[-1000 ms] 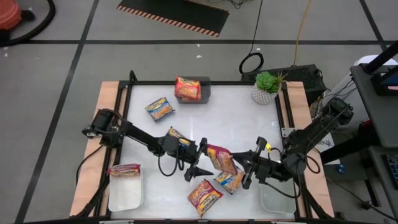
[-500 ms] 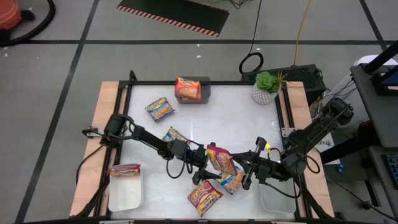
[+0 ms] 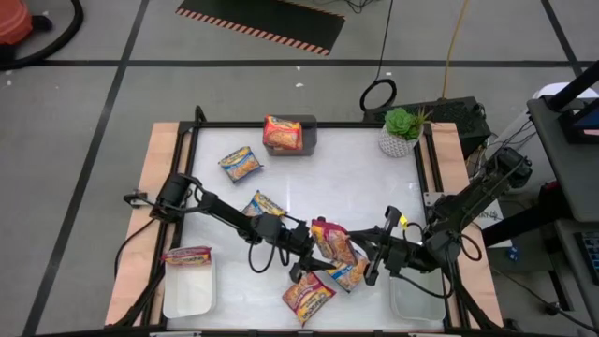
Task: Sort Maruchan noodles
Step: Put the top red noodle pack into the white bin
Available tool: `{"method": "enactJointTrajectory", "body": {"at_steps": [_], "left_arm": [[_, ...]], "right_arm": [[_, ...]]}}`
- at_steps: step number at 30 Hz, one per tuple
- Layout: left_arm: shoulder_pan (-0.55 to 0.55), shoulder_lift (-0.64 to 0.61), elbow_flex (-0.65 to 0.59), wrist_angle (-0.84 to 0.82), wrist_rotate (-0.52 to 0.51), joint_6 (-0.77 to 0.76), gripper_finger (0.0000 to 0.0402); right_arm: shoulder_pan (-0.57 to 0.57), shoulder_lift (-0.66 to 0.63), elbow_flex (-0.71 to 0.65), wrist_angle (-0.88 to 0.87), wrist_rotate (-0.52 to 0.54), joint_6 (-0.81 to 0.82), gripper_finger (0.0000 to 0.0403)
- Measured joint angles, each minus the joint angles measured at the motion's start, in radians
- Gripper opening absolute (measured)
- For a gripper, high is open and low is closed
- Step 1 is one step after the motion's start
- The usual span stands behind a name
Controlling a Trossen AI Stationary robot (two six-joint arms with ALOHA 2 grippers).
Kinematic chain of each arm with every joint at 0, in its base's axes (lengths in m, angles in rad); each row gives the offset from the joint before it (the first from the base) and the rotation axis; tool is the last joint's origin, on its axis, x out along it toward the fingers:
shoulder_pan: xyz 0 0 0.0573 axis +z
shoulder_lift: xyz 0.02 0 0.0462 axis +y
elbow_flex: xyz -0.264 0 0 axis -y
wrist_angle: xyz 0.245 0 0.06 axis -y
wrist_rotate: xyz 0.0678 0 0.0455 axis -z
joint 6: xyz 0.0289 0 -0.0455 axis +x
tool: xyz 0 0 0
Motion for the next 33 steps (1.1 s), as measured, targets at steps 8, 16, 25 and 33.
{"method": "enactJointTrajectory", "body": {"at_steps": [8, 16, 25, 33], "left_arm": [[-0.001, 0.000, 0.000, 0.016, 0.013, -0.009, 0.0215], [-0.002, 0.000, 0.000, 0.018, 0.045, 0.011, 0.0137], [0.000, 0.000, -0.001, 0.017, 0.052, 0.010, 0.0093], [0.027, -0.002, -0.001, -0.025, 0.116, -0.035, 0.0092]], "right_arm": [[0.000, 0.000, 0.000, 0.000, 0.001, 0.000, 0.0000], [0.009, -0.001, 0.000, 0.000, 0.002, -0.012, 0.0000], [0.035, -0.002, -0.001, 0.000, 0.058, -0.028, 0.0000], [0.056, -0.002, -0.001, 0.019, 0.124, -0.027, 0.0029]]}}
